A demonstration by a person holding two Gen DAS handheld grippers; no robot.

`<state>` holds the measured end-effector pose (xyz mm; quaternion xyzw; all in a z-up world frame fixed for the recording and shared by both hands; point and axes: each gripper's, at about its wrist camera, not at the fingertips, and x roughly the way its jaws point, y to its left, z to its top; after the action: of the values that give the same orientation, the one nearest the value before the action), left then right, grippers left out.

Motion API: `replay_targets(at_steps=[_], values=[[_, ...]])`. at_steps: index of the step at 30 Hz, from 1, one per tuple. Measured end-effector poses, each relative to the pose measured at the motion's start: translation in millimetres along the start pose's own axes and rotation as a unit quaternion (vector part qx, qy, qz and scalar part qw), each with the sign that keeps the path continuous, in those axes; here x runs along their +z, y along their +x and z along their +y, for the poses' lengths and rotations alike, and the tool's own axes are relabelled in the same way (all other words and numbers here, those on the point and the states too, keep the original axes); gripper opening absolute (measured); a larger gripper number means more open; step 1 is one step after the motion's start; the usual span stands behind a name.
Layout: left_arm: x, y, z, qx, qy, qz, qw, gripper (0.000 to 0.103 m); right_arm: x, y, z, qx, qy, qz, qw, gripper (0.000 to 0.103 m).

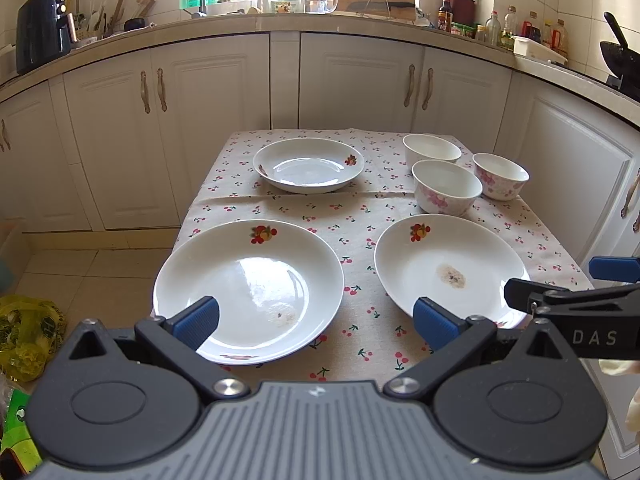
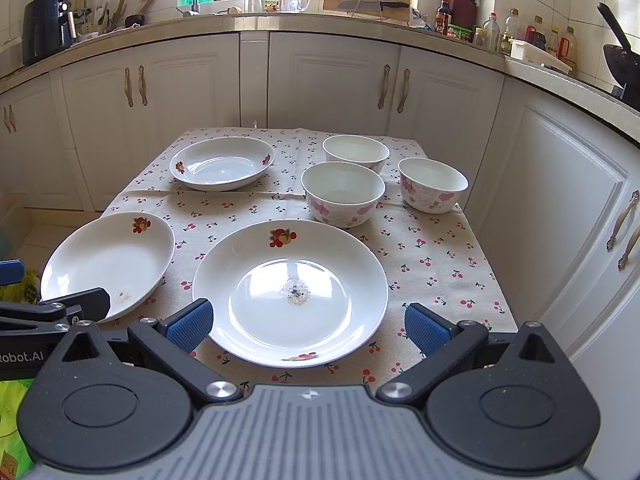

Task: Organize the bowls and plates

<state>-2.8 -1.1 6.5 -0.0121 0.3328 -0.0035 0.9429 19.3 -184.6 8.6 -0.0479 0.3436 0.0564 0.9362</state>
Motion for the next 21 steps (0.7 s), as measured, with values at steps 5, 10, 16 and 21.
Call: replay_targets(at_steps=[5,10,16,21], values=[[0.0,-0.3,0.1,0.000,-0.001,0.000,1.0000,0.102,-0.3,-2.4,0.4,0.000,0.000,0.000,1.000,0.103],[0.1,-1.2,0.6,-0.002,0.000,-0.001,1.0000,0.102,-0.2,-2.7,0.6,0.000,0.000,-0.001,1.000,0.103],[0.1,-1.2,1.7,-0.003,0.000,0.000,1.0000,0.102,0.8,-3.6,1.2,-0.001,-0.001,-0.001,1.000,0.103],[0.2,-1.3,1.6,-0.003,-0.001,-0.001,1.0000,0.102,-0.1,-4.6,1.7,-0.003,0.000,-0.002,1.000,0.103]])
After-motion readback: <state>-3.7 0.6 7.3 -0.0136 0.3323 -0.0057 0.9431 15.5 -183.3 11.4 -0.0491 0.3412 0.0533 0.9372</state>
